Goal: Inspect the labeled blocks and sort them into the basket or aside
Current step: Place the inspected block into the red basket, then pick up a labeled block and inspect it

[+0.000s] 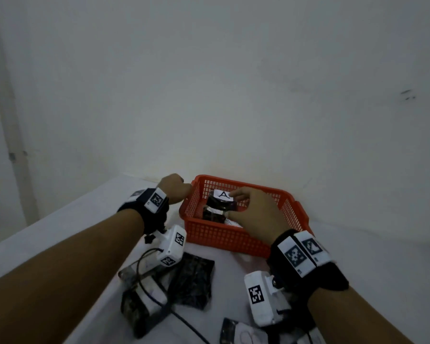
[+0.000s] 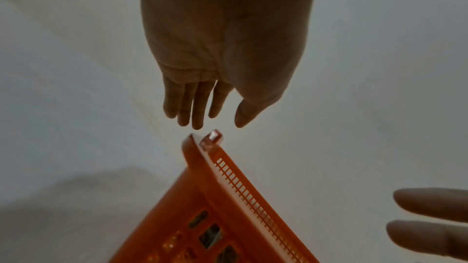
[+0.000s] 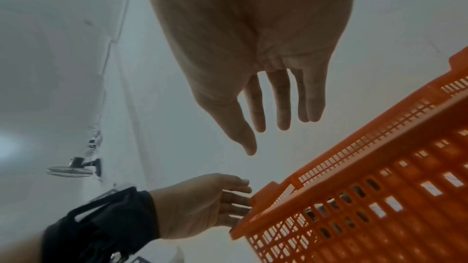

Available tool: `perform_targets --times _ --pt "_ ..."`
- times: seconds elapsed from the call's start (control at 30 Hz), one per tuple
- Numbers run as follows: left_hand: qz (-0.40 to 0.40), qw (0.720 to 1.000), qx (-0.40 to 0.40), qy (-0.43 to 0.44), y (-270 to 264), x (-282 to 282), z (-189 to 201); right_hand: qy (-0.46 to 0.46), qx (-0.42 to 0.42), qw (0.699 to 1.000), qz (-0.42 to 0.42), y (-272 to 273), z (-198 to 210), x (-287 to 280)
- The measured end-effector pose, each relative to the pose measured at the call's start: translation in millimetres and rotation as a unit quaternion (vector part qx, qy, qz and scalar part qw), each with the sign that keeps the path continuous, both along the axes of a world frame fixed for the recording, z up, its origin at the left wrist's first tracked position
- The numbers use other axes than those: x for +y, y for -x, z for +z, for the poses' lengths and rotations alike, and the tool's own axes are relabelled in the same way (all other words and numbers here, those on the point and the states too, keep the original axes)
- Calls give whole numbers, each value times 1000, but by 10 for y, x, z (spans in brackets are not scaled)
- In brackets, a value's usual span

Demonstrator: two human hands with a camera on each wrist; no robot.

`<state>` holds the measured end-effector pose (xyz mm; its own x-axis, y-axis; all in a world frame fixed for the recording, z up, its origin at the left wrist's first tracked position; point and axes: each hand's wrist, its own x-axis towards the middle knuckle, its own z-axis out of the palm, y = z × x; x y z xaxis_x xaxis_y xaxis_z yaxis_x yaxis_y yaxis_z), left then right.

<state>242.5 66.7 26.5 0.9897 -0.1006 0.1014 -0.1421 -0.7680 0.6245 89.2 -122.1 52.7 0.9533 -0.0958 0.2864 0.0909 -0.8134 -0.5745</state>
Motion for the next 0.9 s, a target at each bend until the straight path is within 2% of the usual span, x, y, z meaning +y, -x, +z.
perform_targets --times 0.1,0.2,0.33,0.43,0.5,0.6,0.67,0.83,0.9 --pt "-11 999 -43 0 334 173 42 14 26 999 37 314 -62 129" --pt "-58 996 -65 11 776 284 16 -2 84 993 87 542 -201 277" --pt "-132 986 -85 -48 1357 342 -76 41 138 984 107 686 -425 383" --pt "-148 982 -96 -73 1707 303 -162 74 159 978 111 720 -503 380" --pt "-158 978 -69 -115 1873 230 -217 94 179 973 114 726 -498 370" --pt "-156 959 6 -237 1994 92 -324 141 214 960 112 726 -509 382" --pt "-155 937 19 -313 2003 18 -415 159 224 955 110 739 -542 393" --pt "-168 913 -8 -373 1988 -109 -535 110 206 967 101 688 -672 334" --pt "-159 912 -1 -379 1974 -138 -566 99 205 969 100 679 -684 316"
